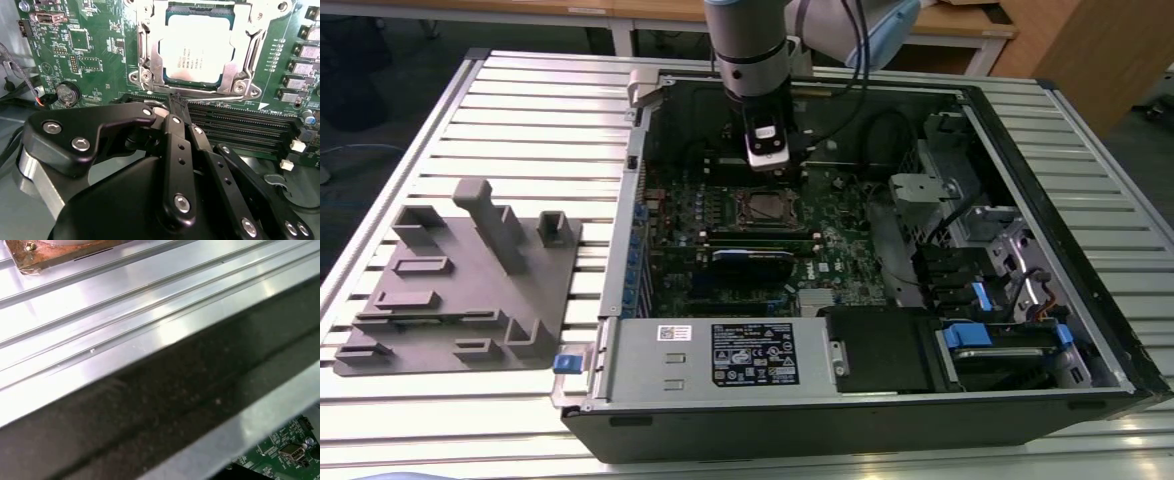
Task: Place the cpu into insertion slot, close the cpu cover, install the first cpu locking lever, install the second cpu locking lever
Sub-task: 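Install the first cpu locking lever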
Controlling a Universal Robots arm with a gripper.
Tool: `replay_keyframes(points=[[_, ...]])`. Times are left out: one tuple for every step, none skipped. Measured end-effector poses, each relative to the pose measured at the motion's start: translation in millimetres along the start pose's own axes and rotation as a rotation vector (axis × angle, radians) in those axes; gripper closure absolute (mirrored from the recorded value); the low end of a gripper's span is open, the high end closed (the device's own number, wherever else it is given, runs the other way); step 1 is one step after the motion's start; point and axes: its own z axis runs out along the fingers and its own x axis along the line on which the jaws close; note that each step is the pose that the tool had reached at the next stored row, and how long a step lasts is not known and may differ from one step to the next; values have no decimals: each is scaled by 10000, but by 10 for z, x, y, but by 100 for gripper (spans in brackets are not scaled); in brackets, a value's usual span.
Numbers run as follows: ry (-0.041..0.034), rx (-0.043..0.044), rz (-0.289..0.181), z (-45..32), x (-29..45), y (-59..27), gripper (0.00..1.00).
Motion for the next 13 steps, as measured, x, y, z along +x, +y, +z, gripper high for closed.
replay_keyframes(points=[[-2,1,10,0,2,1,89],[-6,3,21,0,4,1,89],[-13,3,35,0,6,1,89],[-23,4,53,-1,10,-1,89],[-33,4,71,-1,15,-2,89],[-44,3,89,-1,19,-4,89],[-55,2,108,0,23,-6,89],[-67,0,128,1,26,-7,89],[-77,0,149,3,29,-7,89],[-88,-2,172,5,32,-6,89],[-99,0,195,7,34,-4,89],[-108,1,218,9,37,-1,89],[-117,4,241,11,40,3,89]])
